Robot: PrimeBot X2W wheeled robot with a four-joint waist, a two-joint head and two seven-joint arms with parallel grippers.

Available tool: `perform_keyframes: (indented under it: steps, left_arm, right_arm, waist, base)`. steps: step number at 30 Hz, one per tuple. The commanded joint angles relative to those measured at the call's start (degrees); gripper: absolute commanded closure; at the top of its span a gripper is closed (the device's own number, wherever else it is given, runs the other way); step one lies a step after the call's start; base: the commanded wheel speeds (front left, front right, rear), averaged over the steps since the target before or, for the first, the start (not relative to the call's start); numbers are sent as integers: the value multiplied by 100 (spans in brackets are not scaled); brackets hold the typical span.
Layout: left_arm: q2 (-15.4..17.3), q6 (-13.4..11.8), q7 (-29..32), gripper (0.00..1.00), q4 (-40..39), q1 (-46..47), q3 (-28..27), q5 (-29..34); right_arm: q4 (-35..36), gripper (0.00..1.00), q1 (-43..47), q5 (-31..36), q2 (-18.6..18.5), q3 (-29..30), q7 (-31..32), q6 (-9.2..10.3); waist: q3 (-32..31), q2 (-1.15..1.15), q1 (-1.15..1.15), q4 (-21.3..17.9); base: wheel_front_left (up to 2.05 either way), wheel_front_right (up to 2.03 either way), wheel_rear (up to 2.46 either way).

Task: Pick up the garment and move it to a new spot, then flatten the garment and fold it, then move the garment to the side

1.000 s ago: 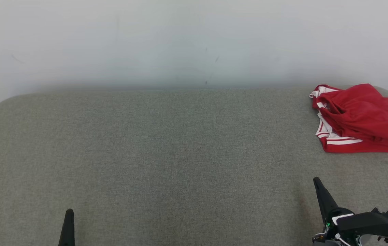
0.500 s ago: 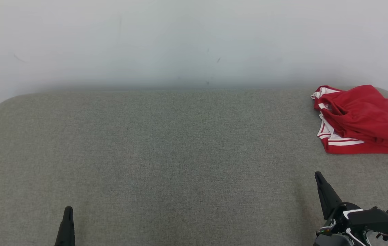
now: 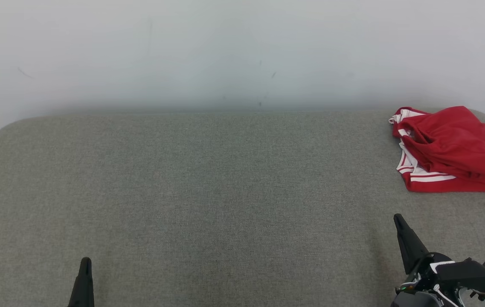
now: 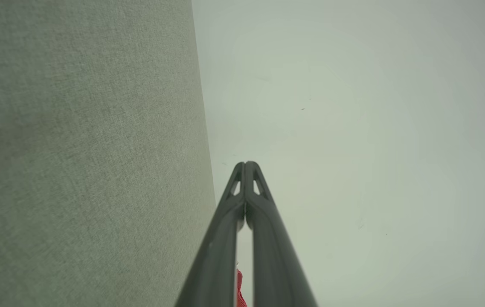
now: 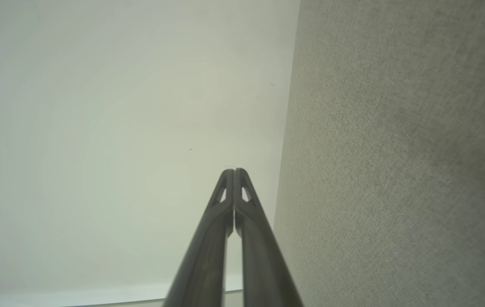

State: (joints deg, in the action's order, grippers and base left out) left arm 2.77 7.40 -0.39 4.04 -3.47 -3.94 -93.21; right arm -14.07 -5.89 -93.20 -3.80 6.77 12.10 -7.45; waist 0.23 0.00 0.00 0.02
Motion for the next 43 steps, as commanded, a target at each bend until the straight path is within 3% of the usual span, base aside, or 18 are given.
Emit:
perform_keyframes:
  steps: [1,43]
  left_arm:
    - [19,22,5,100,-24,-69,-15,-33]
    - [19,21,4,100,-24,-69,-14,-33]
  right_arm:
    - [-5,100,-35,16,24,15,17,-6]
    - [-7,100,-45,69,61,76,64,-6]
  waist:
    - [0,0,0,0]
    - [0,0,0,0]
  base:
    - [0,0,0]
    - [0,0,0]
